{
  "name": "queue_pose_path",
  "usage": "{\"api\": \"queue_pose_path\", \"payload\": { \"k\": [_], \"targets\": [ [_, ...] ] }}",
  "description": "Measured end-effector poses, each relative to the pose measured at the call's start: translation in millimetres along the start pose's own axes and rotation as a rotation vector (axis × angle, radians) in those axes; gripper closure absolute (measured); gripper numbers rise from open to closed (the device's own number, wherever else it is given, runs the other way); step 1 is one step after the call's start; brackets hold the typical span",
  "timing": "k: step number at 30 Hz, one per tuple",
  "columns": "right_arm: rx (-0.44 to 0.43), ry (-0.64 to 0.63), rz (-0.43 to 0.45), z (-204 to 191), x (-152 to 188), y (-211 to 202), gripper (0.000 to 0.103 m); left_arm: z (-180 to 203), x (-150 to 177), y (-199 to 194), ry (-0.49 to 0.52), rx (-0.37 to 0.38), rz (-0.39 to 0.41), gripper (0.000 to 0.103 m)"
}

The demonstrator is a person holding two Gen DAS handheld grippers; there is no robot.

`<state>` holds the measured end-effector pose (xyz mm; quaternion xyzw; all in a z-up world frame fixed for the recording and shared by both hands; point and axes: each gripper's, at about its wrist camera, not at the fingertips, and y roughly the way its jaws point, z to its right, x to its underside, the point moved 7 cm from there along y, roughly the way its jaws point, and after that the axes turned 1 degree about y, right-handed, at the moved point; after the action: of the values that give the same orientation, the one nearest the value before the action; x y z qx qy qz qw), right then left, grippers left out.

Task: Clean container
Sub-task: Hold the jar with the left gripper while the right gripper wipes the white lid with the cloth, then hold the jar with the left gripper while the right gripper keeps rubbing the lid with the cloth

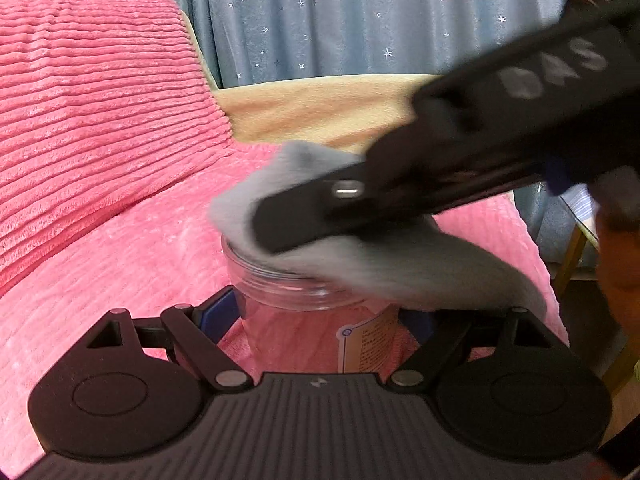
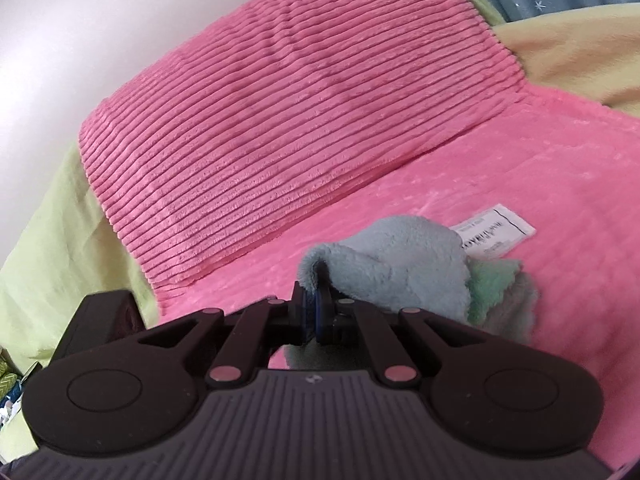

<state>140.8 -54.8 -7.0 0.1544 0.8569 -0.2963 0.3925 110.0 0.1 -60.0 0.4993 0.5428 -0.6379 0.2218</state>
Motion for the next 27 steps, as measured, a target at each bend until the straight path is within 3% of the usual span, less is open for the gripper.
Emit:
{"api": "queue_pose_path", "payload": {
  "k": [11,27],
  "targets": [
    [0.019,-0.004,0.009,0,-4,6,0.102,-4,-1,1,-0.007,0.011,0.005,0.018],
    [0.01,0.024,0.003,3,0,-6,0.102,12,-3,1,0.0,-0.035,-0.005,0.017]
  ]
}}
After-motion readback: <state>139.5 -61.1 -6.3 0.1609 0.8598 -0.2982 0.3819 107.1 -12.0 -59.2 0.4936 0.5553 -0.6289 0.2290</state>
